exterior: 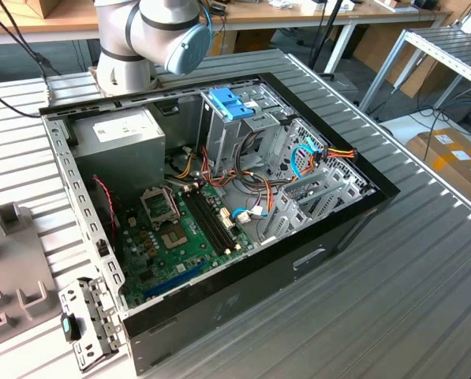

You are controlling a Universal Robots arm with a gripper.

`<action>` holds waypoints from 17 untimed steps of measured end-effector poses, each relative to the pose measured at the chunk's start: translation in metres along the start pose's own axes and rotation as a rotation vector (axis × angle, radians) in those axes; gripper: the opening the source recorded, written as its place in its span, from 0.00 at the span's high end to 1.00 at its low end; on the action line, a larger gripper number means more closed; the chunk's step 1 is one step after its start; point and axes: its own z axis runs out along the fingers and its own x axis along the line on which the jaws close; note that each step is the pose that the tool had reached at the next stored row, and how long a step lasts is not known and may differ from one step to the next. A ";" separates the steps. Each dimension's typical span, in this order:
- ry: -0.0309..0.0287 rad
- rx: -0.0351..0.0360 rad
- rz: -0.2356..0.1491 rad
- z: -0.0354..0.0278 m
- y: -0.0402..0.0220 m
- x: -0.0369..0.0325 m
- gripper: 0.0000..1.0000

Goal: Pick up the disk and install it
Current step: 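Pick up the disk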

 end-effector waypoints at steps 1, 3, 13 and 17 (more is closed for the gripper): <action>0.0000 0.0001 0.000 -0.0043 0.0000 0.0000 0.65; 0.0000 0.0000 0.000 -0.0120 0.0000 0.0000 0.65; -0.0001 -0.0001 0.000 -0.0633 0.0001 -0.0002 0.65; -0.0002 -0.0001 0.000 -0.0866 0.0002 -0.0002 0.65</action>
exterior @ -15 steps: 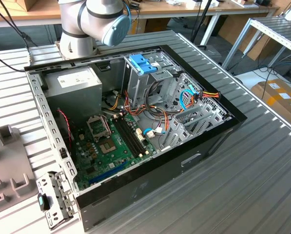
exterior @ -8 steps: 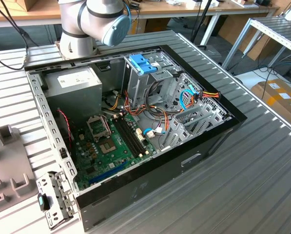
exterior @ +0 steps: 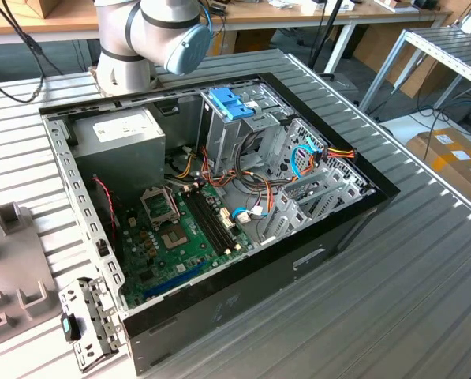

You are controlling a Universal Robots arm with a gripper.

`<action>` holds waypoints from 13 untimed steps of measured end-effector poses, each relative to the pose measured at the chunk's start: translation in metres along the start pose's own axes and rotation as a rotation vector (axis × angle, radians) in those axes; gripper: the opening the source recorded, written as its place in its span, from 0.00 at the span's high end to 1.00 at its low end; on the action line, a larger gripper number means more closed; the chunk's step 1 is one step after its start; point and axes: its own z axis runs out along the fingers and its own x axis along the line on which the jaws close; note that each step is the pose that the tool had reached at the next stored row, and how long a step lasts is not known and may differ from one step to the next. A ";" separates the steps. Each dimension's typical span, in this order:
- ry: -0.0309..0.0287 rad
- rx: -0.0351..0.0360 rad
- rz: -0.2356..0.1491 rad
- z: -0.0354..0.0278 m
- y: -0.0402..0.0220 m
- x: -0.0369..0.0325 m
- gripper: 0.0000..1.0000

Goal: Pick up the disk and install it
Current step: 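Pick up the disk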

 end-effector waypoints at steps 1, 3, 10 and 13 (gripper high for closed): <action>-0.0001 0.0001 0.000 -0.0051 0.0000 0.0000 0.65; -0.0004 0.0001 0.000 -0.0173 0.0000 -0.0001 0.65; -0.0012 0.0002 0.000 -0.0437 0.0001 -0.0001 0.65; -0.0013 0.0002 0.000 -0.0513 0.0001 -0.0002 0.65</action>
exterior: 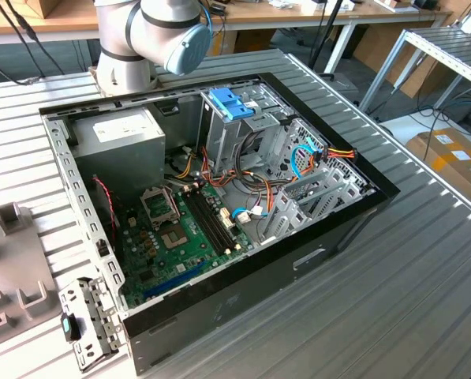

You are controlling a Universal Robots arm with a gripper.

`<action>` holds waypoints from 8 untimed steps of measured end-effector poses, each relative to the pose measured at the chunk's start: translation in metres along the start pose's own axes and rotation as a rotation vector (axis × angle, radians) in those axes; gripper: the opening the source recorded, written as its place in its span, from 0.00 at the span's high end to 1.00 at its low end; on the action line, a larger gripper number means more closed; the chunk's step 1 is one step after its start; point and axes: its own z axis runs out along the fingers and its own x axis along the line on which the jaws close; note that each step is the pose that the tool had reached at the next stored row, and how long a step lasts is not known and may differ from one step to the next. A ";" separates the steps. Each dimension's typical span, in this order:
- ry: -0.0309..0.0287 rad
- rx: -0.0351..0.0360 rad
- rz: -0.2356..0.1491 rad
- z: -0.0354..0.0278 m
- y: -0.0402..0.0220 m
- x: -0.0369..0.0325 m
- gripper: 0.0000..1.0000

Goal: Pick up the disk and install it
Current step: 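Pick up the disk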

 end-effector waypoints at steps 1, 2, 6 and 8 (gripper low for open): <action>-0.0001 0.0001 0.000 0.0000 0.0000 0.0000 0.65; 0.0000 0.0000 0.000 -0.0004 0.0000 0.0000 0.65; 0.0000 0.0000 0.000 -0.0009 0.0000 0.0000 0.65; 0.0000 0.0000 0.000 -0.0010 0.0000 0.0000 0.65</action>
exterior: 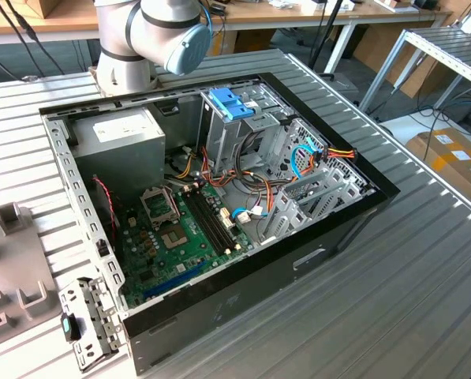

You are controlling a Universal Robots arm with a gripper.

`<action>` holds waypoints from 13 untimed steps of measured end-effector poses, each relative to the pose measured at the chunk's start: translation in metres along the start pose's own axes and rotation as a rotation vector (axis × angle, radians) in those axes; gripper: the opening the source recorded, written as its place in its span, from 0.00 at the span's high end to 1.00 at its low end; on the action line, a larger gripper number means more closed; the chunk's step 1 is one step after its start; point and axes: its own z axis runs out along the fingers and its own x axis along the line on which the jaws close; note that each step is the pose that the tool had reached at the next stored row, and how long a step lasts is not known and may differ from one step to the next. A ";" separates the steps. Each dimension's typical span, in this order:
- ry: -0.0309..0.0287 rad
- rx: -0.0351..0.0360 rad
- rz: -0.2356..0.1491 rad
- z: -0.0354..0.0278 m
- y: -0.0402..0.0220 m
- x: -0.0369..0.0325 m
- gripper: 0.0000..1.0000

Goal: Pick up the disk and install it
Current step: 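Pick up the disk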

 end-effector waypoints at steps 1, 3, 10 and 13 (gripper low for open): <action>0.0000 0.0000 0.000 0.0000 0.0000 0.0000 0.65; 0.0000 -0.0001 0.000 -0.0001 0.0000 0.0000 0.65; 0.0000 0.0002 0.000 -0.0034 0.0000 0.0000 0.65; 0.0002 -0.0002 0.000 -0.0037 -0.0011 0.0000 0.65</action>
